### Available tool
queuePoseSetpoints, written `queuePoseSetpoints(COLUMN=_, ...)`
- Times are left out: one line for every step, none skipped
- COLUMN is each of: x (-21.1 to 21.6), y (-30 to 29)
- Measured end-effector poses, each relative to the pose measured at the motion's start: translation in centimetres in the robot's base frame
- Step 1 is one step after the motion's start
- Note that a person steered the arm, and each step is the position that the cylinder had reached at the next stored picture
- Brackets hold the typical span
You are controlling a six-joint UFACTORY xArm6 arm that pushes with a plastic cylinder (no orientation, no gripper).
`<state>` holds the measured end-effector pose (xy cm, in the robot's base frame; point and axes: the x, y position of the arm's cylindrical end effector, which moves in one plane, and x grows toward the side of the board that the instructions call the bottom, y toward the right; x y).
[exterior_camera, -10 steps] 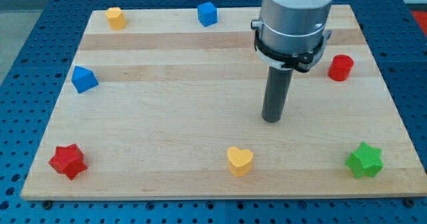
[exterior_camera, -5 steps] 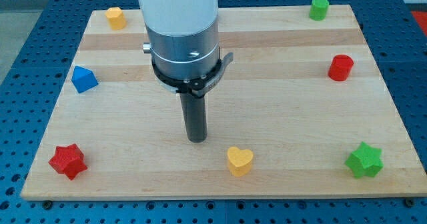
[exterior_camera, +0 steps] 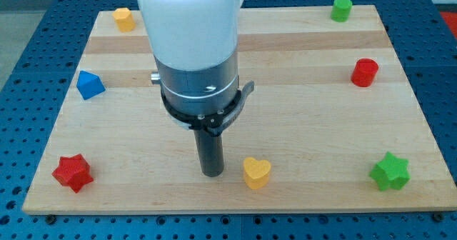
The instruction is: Push the yellow heart to the left of the green star
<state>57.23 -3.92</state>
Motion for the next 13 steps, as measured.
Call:
queuePoseSetpoints(x=0.1, y=2.9)
queuePoseSetpoints(x=0.1, y=7.0)
queuePoseSetpoints(x=0.1, y=5.2)
queuePoseSetpoints(x=1.3, y=2.9)
queuePoseSetpoints(x=2.0, y=4.7)
queuePoseSetpoints(x=1.7, y=9.8)
queuePoseSetpoints(x=1.3, y=12.8)
queuePoseSetpoints(x=1.3, y=10.5)
queuePoseSetpoints(x=0.8, y=8.8)
queuePoseSetpoints(x=-1.1, y=9.2)
queuePoseSetpoints(x=-1.8, y=10.0)
queuePoseSetpoints(x=-1.8, y=13.4)
queuePoseSetpoints(x=-1.8, y=14.9)
